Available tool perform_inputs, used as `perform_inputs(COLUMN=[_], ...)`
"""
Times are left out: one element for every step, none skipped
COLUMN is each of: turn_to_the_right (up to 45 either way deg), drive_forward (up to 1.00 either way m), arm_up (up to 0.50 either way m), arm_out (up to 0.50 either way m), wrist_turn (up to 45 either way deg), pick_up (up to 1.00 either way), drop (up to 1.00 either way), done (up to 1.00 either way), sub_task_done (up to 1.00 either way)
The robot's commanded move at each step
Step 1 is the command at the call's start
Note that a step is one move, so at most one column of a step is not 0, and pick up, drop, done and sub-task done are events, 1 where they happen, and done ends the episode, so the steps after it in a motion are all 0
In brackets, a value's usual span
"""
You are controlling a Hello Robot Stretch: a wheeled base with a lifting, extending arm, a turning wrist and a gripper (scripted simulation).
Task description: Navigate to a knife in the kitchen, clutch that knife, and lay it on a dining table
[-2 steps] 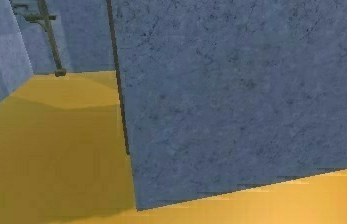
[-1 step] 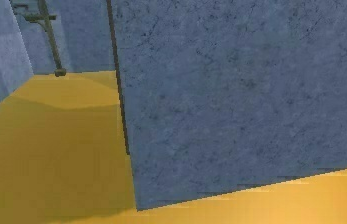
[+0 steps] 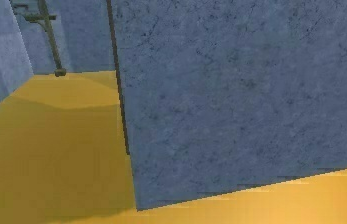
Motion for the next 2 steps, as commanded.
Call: perform_inputs(turn_to_the_right=[0.0, 0.0], drive_forward=[0.00, 0.00], arm_up=[0.00, 0.00], arm_out=[0.00, 0.00], wrist_turn=[45.0, 45.0], pick_up=[0.00, 0.00], drop=[0.00, 0.00], done=[0.00, 0.00], sub_task_done=[0.00, 0.00])
